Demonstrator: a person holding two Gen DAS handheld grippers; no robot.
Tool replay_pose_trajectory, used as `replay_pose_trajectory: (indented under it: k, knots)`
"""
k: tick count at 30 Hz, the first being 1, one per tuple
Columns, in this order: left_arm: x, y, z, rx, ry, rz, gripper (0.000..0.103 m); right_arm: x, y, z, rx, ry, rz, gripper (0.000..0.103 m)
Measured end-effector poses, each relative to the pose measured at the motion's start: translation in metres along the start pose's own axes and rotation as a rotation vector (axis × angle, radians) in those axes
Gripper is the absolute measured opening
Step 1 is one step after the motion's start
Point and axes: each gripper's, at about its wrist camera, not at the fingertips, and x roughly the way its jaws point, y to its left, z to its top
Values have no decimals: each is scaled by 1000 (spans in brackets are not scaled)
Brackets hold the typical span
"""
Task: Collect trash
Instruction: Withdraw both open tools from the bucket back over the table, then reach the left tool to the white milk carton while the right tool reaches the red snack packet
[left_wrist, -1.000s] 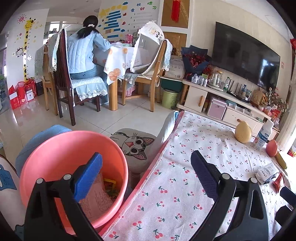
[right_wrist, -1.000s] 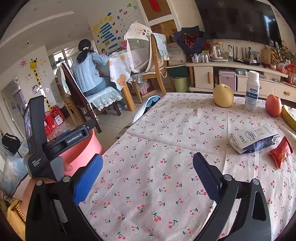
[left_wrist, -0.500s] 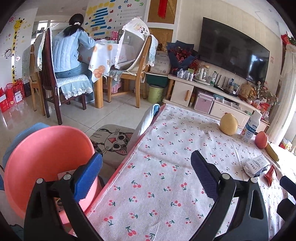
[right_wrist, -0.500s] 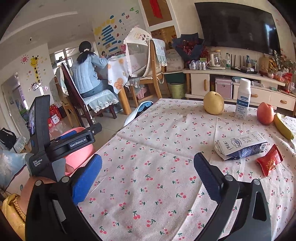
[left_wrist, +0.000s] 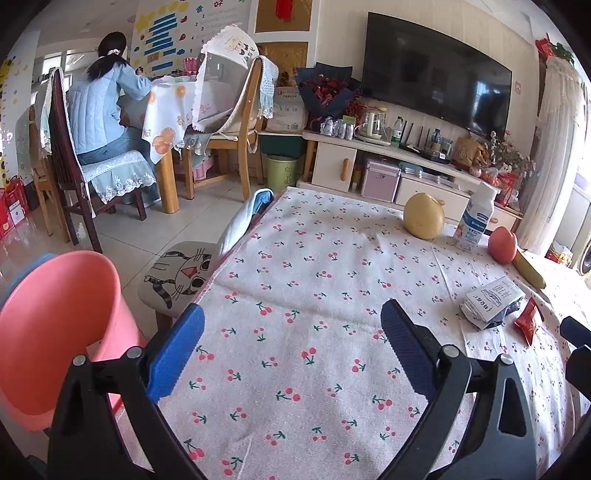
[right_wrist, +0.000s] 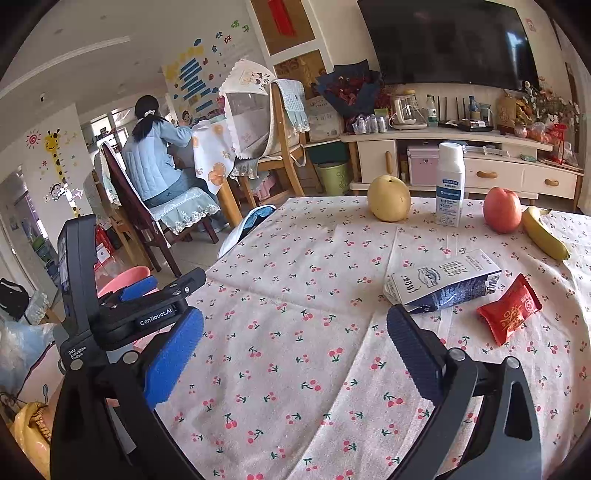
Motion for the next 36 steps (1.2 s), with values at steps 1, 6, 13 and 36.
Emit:
replay_pose_trajectory:
  k: [1,6,13,36]
  knots:
    - [1,-3,-1,5,8,-6,97,-1,-3,0,3,0,-4,98]
    - [7,-25,-7,47,34,-33,97,-5,-23,0,35,12,-24,98]
    - [8,-63,-16,153,49,-102,97,-18,-57,6,100,1,-51,98]
    - [44,-212,-19,593,125,-481,97,-36,-236,5,514,67,-224,96]
